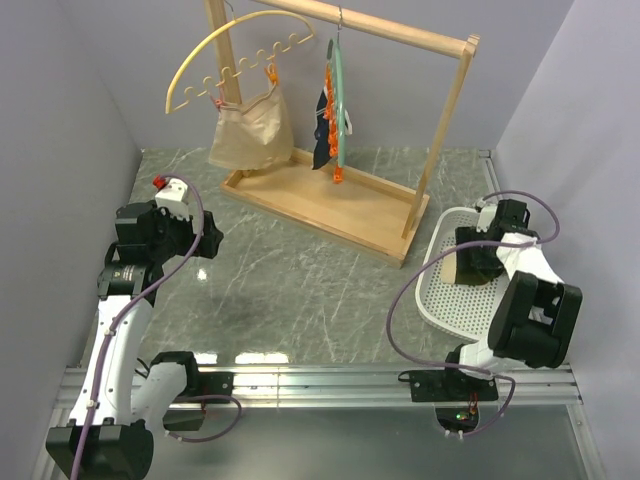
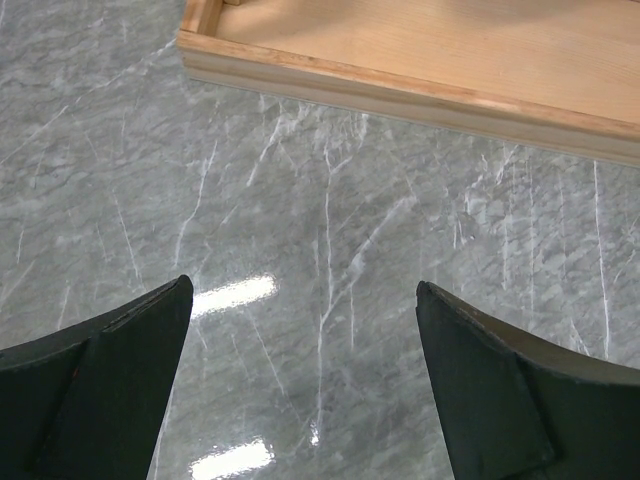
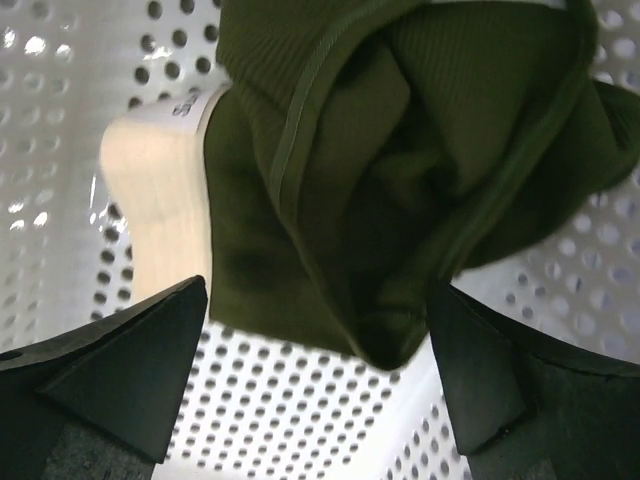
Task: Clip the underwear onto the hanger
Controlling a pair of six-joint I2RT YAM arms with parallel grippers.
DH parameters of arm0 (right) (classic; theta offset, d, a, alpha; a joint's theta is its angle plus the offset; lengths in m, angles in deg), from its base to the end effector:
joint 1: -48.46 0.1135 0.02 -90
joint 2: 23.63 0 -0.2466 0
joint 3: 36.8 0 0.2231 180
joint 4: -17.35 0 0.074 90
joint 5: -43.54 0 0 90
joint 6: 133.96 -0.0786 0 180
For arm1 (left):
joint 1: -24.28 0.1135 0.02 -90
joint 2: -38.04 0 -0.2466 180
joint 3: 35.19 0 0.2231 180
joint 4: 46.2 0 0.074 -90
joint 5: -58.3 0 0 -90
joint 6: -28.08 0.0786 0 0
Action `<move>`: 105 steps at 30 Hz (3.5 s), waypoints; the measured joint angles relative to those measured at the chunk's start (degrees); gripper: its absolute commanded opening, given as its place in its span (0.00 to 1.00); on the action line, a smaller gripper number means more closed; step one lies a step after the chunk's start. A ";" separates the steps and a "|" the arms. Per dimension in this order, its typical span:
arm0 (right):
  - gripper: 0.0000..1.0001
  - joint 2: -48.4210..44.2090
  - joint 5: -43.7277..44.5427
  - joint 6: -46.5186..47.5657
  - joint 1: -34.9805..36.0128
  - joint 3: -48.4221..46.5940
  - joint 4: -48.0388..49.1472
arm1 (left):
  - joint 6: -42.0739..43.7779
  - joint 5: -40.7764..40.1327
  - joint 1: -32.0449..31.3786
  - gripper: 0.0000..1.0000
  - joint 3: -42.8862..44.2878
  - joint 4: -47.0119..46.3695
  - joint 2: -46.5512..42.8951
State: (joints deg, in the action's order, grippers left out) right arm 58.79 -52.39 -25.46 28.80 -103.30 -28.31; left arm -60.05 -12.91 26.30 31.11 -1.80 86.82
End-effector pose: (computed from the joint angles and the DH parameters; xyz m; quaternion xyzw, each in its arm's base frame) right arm 0.2612 -0.0847 0.1629 -0.0029 0.9682 -0.0327 0.2481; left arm 0.2034 -0.0182 0.2991 0.0843 0.8408 -0.1215 0.5208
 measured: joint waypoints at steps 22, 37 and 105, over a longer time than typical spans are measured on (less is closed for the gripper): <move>0.00 -15.21 -11.54 7.48 -0.07 -3.06 -12.98 | 0.00 2.08 0.02 0.99 2.14 1.51 1.73; 0.00 -27.12 -37.68 11.04 3.65 -25.05 -37.53 | -2.73 8.11 0.02 0.99 3.08 1.05 2.45; 0.69 8.85 -8.37 -26.10 58.77 -12.09 7.61 | -21.29 18.88 -8.87 0.70 -0.02 5.70 33.42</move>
State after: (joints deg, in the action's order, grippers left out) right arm 67.64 -60.76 -51.56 87.58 -115.39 -20.71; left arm -81.34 5.97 17.43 31.09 3.91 120.24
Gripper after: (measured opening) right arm 0.678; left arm 0.707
